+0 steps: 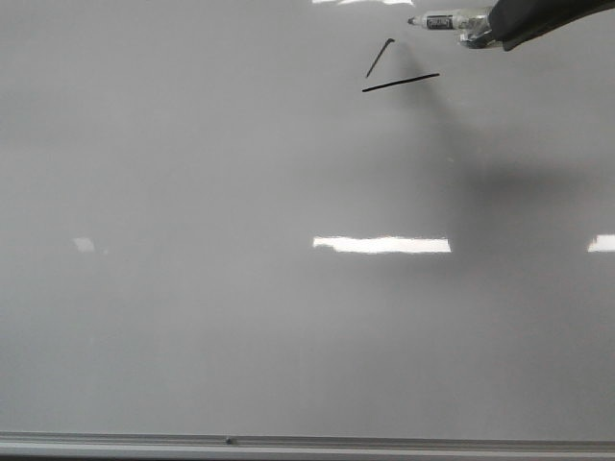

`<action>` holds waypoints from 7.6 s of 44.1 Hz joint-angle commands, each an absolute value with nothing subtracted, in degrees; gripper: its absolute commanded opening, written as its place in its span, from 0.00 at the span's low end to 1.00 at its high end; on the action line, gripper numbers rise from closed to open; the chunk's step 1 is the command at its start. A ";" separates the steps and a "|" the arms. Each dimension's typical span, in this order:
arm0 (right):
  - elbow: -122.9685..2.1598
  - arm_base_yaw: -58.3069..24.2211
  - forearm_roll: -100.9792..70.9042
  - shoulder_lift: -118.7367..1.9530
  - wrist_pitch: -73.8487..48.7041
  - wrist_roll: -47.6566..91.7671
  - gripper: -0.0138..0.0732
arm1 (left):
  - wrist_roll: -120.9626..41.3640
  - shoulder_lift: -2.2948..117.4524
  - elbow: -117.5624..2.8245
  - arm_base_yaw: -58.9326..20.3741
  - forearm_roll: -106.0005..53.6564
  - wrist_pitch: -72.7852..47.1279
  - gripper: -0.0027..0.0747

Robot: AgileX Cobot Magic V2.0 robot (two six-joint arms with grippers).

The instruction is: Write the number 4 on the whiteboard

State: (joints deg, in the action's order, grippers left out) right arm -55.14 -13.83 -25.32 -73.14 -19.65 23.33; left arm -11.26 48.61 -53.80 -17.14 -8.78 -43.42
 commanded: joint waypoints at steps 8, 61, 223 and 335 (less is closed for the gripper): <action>-56.99 -13.94 -25.51 -77.92 -25.15 23.74 0.09 | -11.06 48.31 -55.34 -16.97 -9.59 -38.81 0.46; -57.55 -29.77 -26.68 -60.67 -60.57 48.83 0.09 | -37.10 55.49 -57.42 -45.58 -21.96 -43.79 0.72; -57.55 -14.14 -15.50 -46.69 -60.10 28.46 0.84 | 15.80 85.15 -37.60 1.63 10.79 35.68 0.01; -48.89 -14.14 -4.73 -25.27 -56.42 3.02 0.08 | -2.80 39.72 -49.45 -17.85 -4.06 -46.01 0.01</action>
State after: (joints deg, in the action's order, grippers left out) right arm -47.66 -14.50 -5.21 -24.85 -60.38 2.76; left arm -3.16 39.87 -48.07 -17.83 -3.31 -50.05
